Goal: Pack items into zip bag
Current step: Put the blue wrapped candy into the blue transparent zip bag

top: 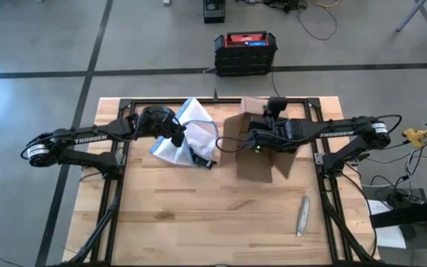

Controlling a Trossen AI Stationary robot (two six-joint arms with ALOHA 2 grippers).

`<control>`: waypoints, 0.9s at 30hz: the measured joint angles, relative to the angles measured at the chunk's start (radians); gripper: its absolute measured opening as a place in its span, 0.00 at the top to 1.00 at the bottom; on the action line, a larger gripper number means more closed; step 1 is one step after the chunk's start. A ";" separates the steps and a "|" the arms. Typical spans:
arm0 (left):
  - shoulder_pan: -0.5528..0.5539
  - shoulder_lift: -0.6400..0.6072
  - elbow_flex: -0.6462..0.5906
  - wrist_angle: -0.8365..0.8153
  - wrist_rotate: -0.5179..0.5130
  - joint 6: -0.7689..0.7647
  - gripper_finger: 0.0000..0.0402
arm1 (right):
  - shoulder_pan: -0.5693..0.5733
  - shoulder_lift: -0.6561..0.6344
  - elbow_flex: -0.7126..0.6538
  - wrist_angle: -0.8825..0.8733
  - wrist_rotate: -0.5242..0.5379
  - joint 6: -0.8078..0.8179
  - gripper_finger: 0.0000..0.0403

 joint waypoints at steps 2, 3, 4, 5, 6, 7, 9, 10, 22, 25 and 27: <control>-0.001 0.000 0.000 -0.001 0.000 -0.017 1.00 | 0.017 0.021 -0.028 -0.001 0.014 0.009 0.98; -0.001 0.000 0.000 0.000 0.001 -0.024 1.00 | 0.026 0.034 -0.041 -0.002 0.049 0.002 0.98; -0.001 0.000 0.000 0.000 0.001 -0.033 1.00 | 0.034 0.049 -0.054 -0.003 0.094 -0.014 0.98; -0.001 0.000 0.000 0.000 0.002 -0.042 1.00 | 0.038 0.065 -0.065 -0.005 0.152 -0.034 0.98; -0.001 0.000 0.000 0.000 0.005 -0.049 1.00 | 0.039 0.079 -0.073 -0.006 0.209 -0.044 0.98; -0.001 0.000 0.000 0.000 0.015 -0.053 1.00 | 0.038 0.091 -0.078 -0.006 0.249 -0.035 0.98; -0.001 0.000 0.000 0.000 0.031 -0.064 1.00 | 0.038 0.109 -0.083 -0.006 0.275 0.036 0.98; -0.001 0.000 0.000 0.000 0.039 -0.072 1.00 | 0.042 0.114 -0.089 -0.007 0.275 0.083 0.98; -0.005 0.000 0.000 -0.005 0.078 -0.168 1.00 | 0.112 0.119 -0.165 -0.007 0.274 0.282 0.91; -0.010 0.000 0.000 -0.017 0.078 -0.169 1.00 | 0.113 0.084 -0.159 -0.007 0.212 0.364 0.83; -0.011 0.000 0.000 -0.020 0.078 -0.173 1.00 | 0.115 0.066 -0.155 -0.004 0.175 0.423 0.78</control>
